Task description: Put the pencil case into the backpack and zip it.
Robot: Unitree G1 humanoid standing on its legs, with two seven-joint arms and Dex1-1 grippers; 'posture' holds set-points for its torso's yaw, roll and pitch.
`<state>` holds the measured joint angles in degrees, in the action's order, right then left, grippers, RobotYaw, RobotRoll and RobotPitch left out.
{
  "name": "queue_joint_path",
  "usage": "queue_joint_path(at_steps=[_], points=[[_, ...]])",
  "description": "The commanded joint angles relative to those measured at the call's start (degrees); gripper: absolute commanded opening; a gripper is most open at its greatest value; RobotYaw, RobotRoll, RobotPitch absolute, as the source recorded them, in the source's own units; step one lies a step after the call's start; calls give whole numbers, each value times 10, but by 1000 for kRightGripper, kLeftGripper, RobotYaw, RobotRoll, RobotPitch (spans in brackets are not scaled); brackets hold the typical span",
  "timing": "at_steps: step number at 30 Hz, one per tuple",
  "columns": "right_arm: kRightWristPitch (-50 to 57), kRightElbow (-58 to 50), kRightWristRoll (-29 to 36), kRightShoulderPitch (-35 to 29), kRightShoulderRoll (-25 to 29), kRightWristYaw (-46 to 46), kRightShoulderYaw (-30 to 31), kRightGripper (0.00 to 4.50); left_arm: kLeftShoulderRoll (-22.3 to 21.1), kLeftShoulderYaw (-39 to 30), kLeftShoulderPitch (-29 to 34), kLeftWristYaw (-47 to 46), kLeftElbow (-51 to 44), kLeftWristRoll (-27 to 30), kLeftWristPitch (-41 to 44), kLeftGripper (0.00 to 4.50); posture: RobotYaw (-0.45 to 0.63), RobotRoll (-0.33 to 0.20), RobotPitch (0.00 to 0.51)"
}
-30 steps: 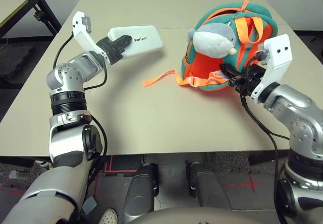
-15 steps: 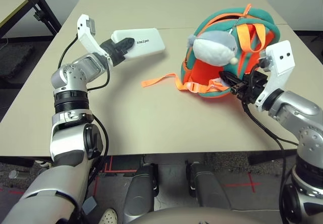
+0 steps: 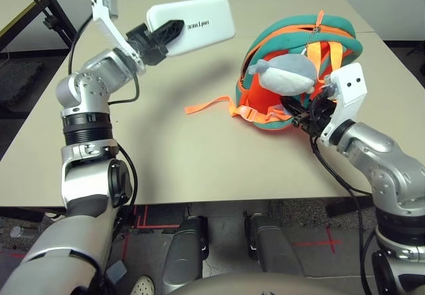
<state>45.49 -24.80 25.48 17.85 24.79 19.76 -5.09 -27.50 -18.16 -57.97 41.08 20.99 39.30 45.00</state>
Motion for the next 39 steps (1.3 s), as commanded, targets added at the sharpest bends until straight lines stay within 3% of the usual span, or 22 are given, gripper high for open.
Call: queue_joint_path(at_steps=[1, 10, 18, 32, 39], points=[[5, 22, -6, -5, 1, 13, 22, 466, -23, 7, -27, 47, -15, 15, 3, 1226, -124, 0, 139], [-12, 49, -22, 3, -2, 23, 32, 466, -57, 43, -34, 142, -26, 33, 59, 1226, -121, 0, 140], [-19, 57, -29, 7, -4, 26, 38, 466, -43, 87, -29, 176, -19, 19, 60, 1226, -128, 0, 143], [-20, 64, -33, 23, -6, 27, 39, 465, -32, 193, -104, 293, 122, -110, -88, 1225, -142, 0, 145], [-22, 69, -38, 29, -10, 31, 42, 464, -3, 252, -184, 380, 263, -206, -206, 1225, -141, 0, 143]])
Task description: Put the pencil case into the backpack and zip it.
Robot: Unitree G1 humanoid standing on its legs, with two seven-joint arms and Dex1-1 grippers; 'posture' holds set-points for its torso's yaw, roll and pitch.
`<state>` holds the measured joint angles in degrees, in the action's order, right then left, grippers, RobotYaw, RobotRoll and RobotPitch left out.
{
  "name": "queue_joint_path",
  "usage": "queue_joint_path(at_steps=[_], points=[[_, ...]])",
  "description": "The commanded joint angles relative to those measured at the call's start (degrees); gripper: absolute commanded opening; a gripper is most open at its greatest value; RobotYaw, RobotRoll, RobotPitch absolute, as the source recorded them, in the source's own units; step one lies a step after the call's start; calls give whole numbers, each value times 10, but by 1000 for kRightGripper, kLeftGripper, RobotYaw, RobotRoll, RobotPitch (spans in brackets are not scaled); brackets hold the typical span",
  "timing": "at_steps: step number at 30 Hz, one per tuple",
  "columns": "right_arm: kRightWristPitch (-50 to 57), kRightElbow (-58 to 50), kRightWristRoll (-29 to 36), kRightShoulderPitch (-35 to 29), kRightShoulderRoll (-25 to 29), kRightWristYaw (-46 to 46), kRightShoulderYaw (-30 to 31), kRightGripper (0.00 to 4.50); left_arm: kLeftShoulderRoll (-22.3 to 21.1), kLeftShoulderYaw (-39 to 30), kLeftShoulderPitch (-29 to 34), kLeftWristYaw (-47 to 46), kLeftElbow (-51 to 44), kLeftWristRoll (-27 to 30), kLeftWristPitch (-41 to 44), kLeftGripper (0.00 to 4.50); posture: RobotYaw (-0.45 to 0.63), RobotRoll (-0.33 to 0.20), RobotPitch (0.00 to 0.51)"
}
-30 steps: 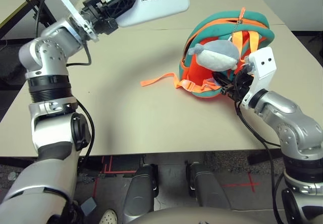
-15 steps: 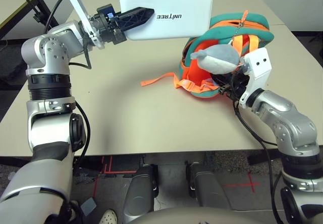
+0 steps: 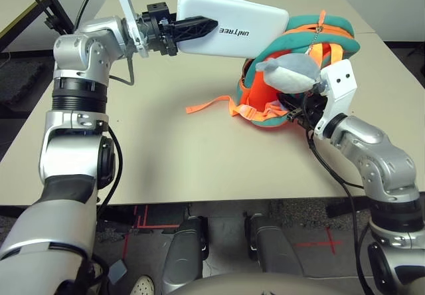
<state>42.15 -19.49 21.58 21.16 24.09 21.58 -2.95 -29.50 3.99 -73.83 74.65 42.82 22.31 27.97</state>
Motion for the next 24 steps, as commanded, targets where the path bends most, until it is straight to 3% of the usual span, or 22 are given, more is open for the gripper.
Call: queue_joint_path(at_steps=[1, 9, 17, 24], points=[[11, 17, 0, -4, -3, 13, 21, 464, 23, 35, -35, 54, 62, -47, -47, 1225, -141, 0, 142], [3, 26, -8, 6, -6, 18, 25, 464, 89, 41, -91, 47, 197, -117, -146, 1225, -138, 0, 139], [-3, 32, -14, 11, -11, 20, 34, 464, 148, 14, -103, -51, 274, -155, -211, 1225, -132, 0, 139], [-4, 34, -16, 16, -9, 24, 37, 464, 135, -31, -101, -73, 264, -145, -219, 3874, -127, 0, 141]])
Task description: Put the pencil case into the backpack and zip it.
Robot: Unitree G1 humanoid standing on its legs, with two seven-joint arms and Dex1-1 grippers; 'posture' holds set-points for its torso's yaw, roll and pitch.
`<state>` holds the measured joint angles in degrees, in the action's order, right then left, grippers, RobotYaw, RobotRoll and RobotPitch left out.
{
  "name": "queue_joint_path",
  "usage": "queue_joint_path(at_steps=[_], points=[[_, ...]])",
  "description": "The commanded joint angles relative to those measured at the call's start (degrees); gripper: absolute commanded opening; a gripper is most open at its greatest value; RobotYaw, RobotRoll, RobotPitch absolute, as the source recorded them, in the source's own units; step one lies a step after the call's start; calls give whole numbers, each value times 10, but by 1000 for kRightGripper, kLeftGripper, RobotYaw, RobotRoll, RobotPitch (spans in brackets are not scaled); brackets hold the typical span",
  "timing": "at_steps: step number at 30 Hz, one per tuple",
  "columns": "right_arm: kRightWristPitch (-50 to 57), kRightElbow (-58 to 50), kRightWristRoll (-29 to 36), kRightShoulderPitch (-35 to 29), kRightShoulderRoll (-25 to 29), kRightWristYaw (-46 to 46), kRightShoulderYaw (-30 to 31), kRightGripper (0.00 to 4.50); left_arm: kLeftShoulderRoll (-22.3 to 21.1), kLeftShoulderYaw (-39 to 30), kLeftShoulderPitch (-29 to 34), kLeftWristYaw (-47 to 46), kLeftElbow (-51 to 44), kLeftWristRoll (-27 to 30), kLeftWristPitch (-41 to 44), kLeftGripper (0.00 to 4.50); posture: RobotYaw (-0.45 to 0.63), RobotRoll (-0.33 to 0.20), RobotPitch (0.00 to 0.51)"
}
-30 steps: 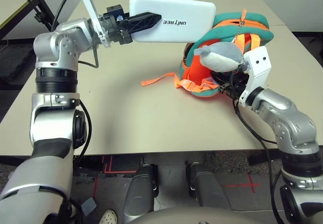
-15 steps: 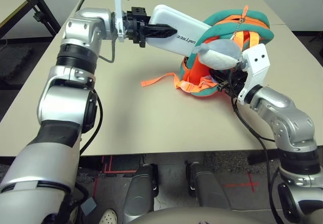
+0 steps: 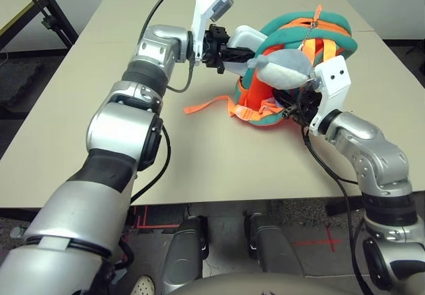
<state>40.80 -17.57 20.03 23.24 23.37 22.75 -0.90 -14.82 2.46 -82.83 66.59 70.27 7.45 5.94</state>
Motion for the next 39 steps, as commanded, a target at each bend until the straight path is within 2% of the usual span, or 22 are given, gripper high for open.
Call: queue_joint_path(at_steps=[1, 2, 9, 17, 19, 21, 30, 39], points=[[10, 15, -1, -5, -2, 12, 16, 464, -18, -21, -10, 11, -16, 5, 4, 4224, -125, 0, 141], [10, 15, -1, -5, -2, 12, 16, 464, -25, -27, -8, 14, -22, 7, 7, 4500, -123, 0, 142], [6, 23, -2, -2, -4, 17, 22, 464, -79, -55, 24, 28, -93, 22, 59, 4500, -109, 0, 148], [0, 35, -4, 3, -4, 23, 26, 464, -103, -52, 121, 36, -268, 51, 171, 4500, -97, 0, 152], [-1, 37, -5, 4, -5, 24, 27, 464, -103, -54, 144, 33, -299, 60, 196, 4139, -95, 0, 151], [-2, 39, -5, 5, -5, 25, 27, 464, -105, -48, 163, 31, -321, 61, 209, 3557, -95, 0, 151], [-4, 42, -11, 6, -2, 32, 24, 464, -101, -43, 181, 16, -341, 68, 221, 19, -103, 0, 141], [-4, 38, -14, 3, -1, 32, 21, 464, -73, -26, 167, 16, -306, 64, 207, 0, -115, 0, 135]])
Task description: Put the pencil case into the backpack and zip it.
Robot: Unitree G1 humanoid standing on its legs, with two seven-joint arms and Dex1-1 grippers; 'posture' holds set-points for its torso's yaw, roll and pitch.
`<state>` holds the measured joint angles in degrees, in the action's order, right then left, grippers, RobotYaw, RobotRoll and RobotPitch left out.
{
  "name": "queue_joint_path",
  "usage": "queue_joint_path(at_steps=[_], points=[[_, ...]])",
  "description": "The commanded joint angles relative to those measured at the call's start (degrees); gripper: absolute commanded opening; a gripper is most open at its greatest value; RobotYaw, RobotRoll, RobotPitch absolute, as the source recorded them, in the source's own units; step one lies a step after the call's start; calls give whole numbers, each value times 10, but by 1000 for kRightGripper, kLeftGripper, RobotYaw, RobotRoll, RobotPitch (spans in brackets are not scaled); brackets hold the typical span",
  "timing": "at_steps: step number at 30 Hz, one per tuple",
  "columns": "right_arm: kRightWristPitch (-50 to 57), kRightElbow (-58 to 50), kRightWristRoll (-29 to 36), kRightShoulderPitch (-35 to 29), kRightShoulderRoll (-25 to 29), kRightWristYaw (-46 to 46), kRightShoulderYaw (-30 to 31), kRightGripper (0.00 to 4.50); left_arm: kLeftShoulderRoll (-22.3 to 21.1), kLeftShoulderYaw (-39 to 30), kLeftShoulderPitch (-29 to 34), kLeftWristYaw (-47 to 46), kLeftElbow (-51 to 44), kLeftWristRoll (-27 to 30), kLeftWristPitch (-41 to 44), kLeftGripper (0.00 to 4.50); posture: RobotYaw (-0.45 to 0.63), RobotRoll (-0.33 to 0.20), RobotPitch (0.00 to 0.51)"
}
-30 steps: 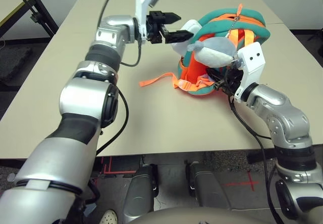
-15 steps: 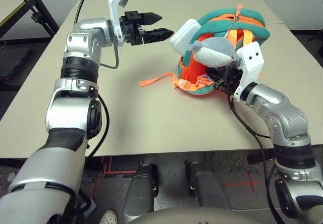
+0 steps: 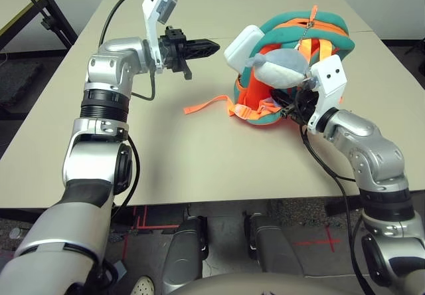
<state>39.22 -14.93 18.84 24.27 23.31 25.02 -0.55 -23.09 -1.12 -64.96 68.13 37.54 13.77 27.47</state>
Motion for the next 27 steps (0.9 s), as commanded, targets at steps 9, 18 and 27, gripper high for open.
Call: queue_joint_path(at_steps=[9, 18, 27], points=[[10, 12, -5, -6, 1, 9, 19, 464, 116, 23, -96, -58, 230, -43, -127, 0, -128, 0, 131], [8, 15, -9, -1, -3, 9, 21, 464, 128, 13, -112, -68, 276, -56, -168, 0, -127, 0, 129], [0, 24, -13, -2, -7, 12, 24, 463, 54, -29, -67, -40, 98, 4, -60, 0, -108, 0, 127]])
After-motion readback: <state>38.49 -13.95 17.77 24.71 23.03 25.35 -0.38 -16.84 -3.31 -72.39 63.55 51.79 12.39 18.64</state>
